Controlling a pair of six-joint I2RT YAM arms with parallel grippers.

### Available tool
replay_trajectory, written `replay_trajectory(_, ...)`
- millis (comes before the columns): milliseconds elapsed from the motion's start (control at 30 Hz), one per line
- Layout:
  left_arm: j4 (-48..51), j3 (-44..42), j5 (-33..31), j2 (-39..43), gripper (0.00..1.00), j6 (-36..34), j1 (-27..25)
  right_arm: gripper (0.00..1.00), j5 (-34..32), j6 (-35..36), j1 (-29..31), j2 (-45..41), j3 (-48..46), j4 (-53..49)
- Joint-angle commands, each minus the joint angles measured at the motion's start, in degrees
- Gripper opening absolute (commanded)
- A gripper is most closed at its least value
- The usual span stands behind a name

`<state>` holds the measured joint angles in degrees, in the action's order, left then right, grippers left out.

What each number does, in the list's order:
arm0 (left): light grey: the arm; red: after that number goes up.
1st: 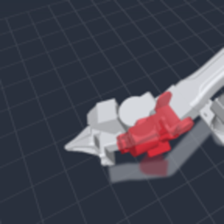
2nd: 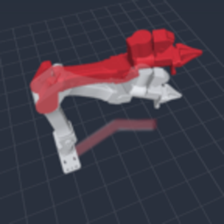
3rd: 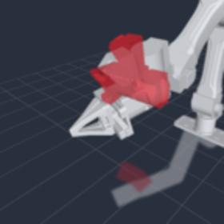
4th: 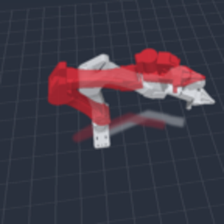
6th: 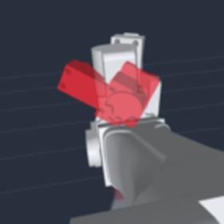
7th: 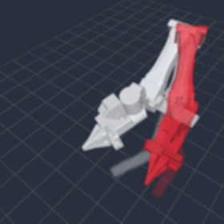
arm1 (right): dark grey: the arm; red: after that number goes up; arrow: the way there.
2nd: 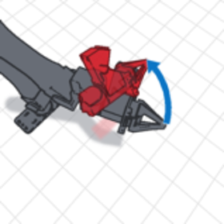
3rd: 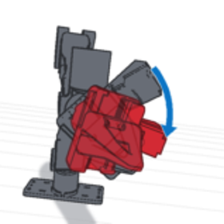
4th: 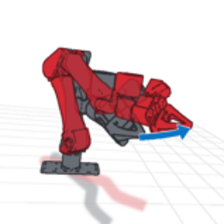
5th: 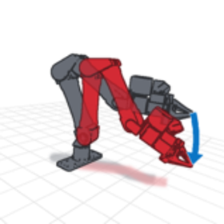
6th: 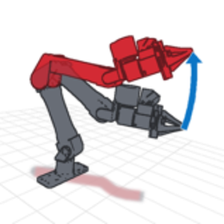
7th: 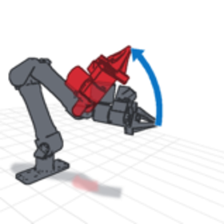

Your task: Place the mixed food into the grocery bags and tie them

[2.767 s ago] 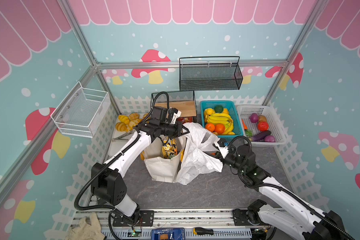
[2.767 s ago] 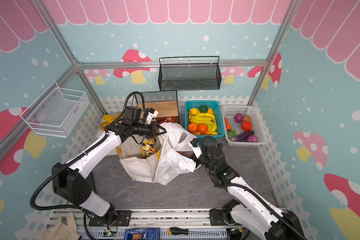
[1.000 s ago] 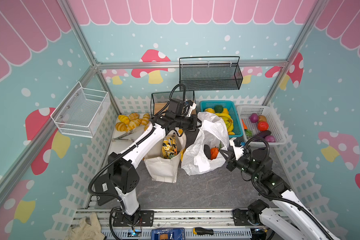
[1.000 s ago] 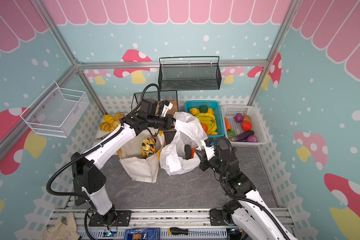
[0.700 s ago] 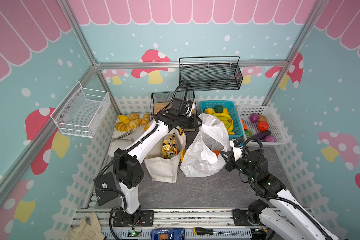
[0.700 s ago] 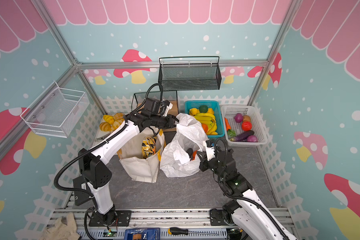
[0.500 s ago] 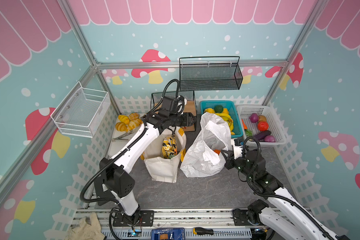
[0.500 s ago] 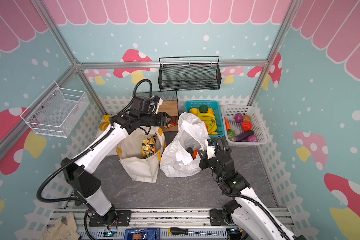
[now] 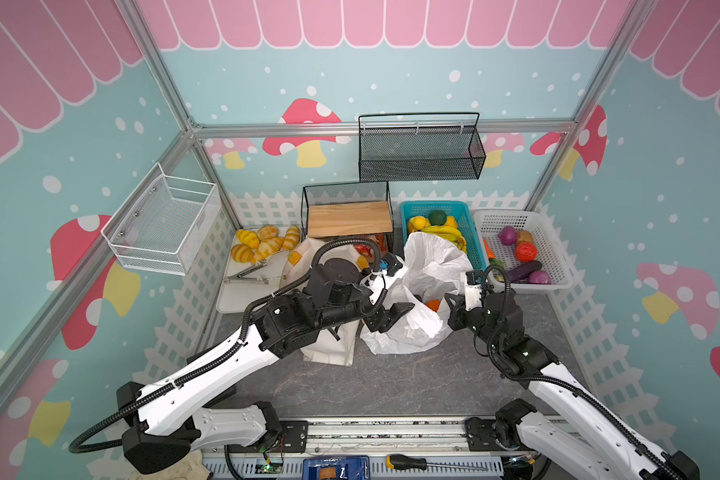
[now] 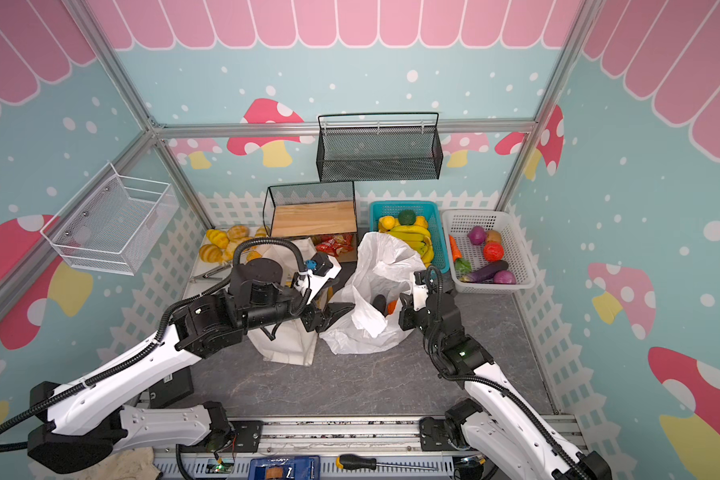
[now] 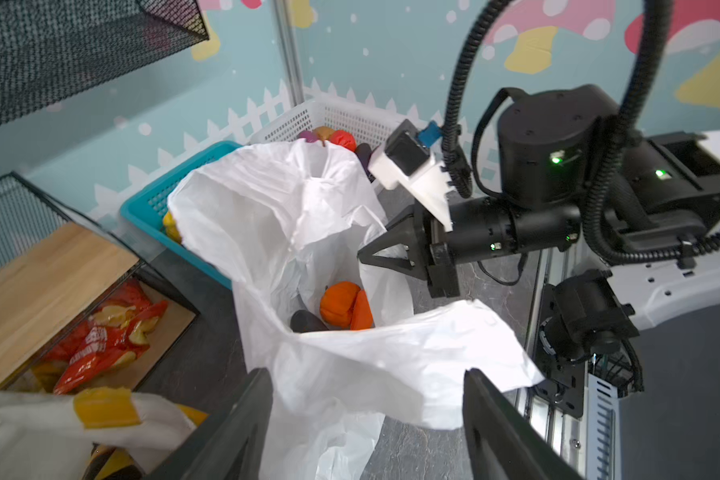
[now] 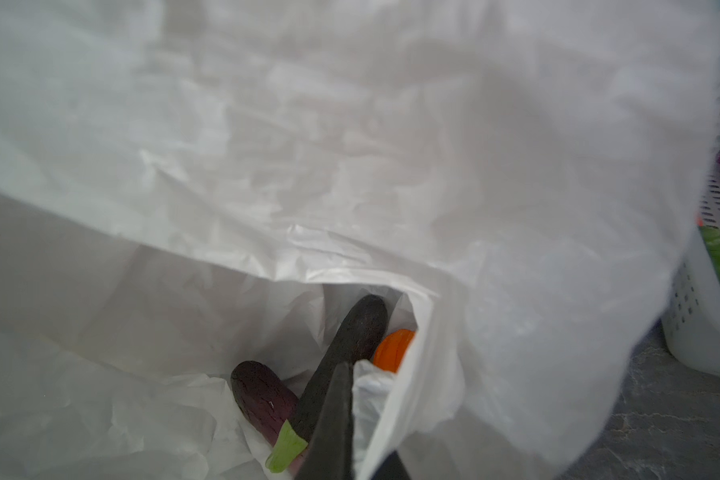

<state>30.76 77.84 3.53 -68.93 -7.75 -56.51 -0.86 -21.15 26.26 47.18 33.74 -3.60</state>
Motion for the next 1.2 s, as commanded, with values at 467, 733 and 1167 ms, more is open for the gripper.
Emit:
replay_trajectory(467, -8.02, -1.19, -11.72, -8.44, 0.85, -25.49, -12.85, 0.06, 0.87, 1.55, -1.56, 0.55, 0.71, 0.11)
replay_trajectory(733, -14.63, -4.76, -20.27, -11.87, 0.82, -29.65, -13.89, 0.06, 1.31, 1.63, -1.84, 0.97, 0.69, 0.09)
replay_trajectory(1167, -27.15, -12.22, -9.85, -5.26, 0.16, -10.52, -7.32, 0.19, -1.51, 2.38, -2.1, -5.04, -2.89, 0.68)
